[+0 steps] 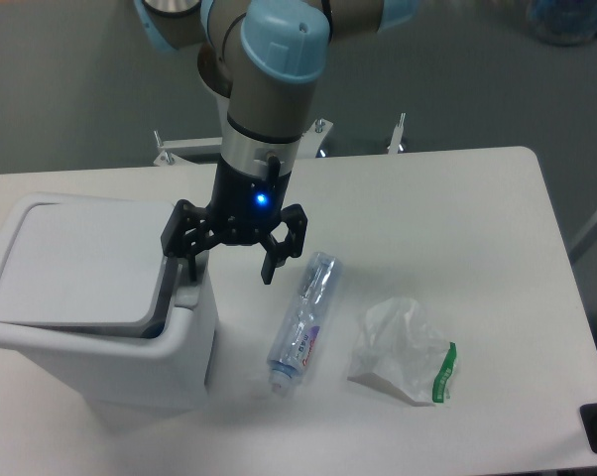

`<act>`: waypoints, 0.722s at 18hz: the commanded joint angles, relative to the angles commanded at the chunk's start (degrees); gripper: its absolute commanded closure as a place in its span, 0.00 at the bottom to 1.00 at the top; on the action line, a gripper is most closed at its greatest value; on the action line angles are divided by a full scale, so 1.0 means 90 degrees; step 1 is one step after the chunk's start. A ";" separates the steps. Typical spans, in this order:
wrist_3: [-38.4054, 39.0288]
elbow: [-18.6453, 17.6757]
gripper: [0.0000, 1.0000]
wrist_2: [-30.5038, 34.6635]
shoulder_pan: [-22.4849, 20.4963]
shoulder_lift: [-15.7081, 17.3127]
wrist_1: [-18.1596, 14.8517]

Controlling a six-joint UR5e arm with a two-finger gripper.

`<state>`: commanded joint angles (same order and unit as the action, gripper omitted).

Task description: Open the trash can

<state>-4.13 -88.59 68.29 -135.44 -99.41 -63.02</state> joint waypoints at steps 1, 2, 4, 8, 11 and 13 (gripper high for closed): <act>0.0000 0.0039 0.00 -0.0010 -0.0010 0.0000 0.0000; 0.0000 0.0058 0.00 -0.0029 -0.0019 0.0019 0.0000; 0.0000 0.0156 0.00 -0.0068 -0.0068 0.0039 -0.0010; 0.0000 0.0254 0.00 -0.0078 -0.0156 0.0098 -0.0010; 0.0000 0.0361 0.00 -0.0059 -0.0419 0.0108 -0.0010; -0.0078 0.0420 0.00 -0.0020 -0.0672 0.0108 0.0010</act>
<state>-4.83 -84.82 68.11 -141.49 -98.44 -62.93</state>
